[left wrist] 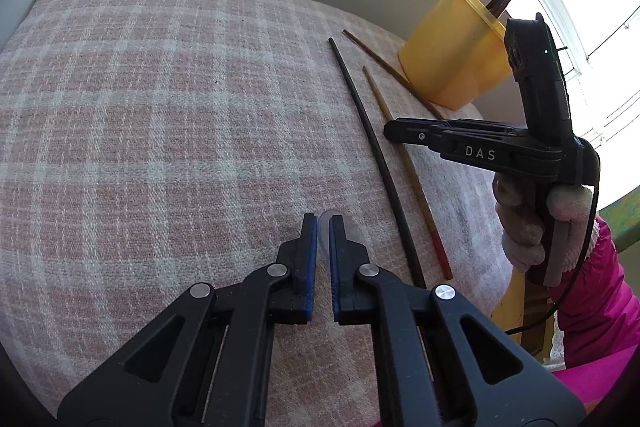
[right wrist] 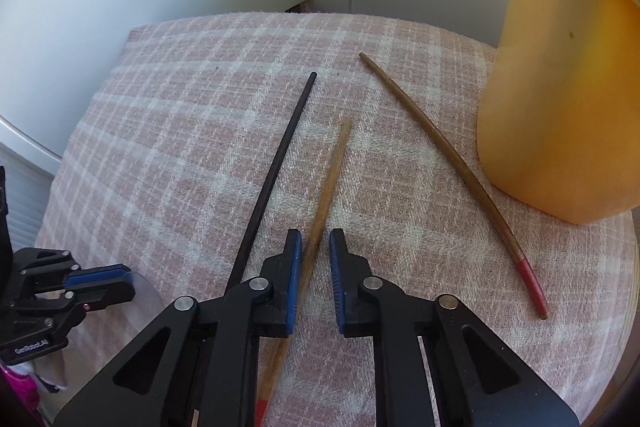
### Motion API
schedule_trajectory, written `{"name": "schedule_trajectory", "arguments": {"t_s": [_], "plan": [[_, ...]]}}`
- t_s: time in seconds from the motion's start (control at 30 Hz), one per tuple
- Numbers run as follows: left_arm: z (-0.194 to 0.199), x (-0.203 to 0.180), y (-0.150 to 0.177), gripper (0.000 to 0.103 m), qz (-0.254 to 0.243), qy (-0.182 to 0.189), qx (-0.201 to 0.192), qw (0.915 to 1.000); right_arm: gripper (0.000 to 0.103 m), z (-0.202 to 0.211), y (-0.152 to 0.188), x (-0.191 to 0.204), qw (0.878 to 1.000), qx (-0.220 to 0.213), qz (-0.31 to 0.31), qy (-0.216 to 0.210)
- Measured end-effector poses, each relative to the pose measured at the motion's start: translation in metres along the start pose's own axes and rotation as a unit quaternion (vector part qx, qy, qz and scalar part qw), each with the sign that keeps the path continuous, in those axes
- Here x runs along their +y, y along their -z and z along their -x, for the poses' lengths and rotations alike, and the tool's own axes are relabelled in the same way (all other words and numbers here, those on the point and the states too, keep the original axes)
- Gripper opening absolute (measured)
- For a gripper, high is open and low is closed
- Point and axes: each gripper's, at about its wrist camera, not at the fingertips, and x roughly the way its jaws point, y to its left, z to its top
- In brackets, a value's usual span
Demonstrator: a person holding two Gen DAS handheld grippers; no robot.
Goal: Organize utensils
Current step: 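Close the left tool on the clear plastic spoon while the right tool grasps a red-tipped chopstick, then lift the clear spoon and chopstick and carry them over the yellow container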
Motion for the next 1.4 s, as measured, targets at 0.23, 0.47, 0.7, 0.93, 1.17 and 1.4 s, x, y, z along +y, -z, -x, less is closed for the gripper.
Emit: {"name": "schedule_trajectory", "arguments": {"t_s": [0.23, 0.47, 0.7, 0.93, 1.17, 1.4], "plan": [[0.003, 0.009, -0.001, 0.003, 0.017, 0.004, 0.010, 0.9998, 0.006, -0.001, -0.003, 0.002, 1.000, 0.002, -0.002, -0.006], [0.001, 0.022, 0.004, 0.028, 0.058, 0.041, 0.027, 0.9971, 0.006, 0.001, 0.000, 0.001, 1.000, 0.002, -0.002, -0.009], [-0.022, -0.005, 0.005, 0.007, 0.014, 0.033, 0.023, 0.9991, 0.006, 0.005, 0.005, -0.001, 1.000, 0.000, 0.000, -0.007], [-0.006, -0.020, -0.007, 0.003, -0.007, 0.025, -0.010, 0.9996, 0.005, 0.022, 0.010, -0.006, 1.000, -0.020, 0.001, -0.013], [0.032, -0.031, -0.029, 0.001, -0.037, 0.009, -0.069, 0.9969, 0.005, 0.057, 0.020, -0.008, 0.997, -0.067, 0.007, -0.033], [0.056, -0.049, -0.047, 0.001, -0.065, -0.001, -0.116, 0.9911, 0.005, 0.093, 0.029, -0.007, 0.991, -0.126, 0.021, -0.034]]}}
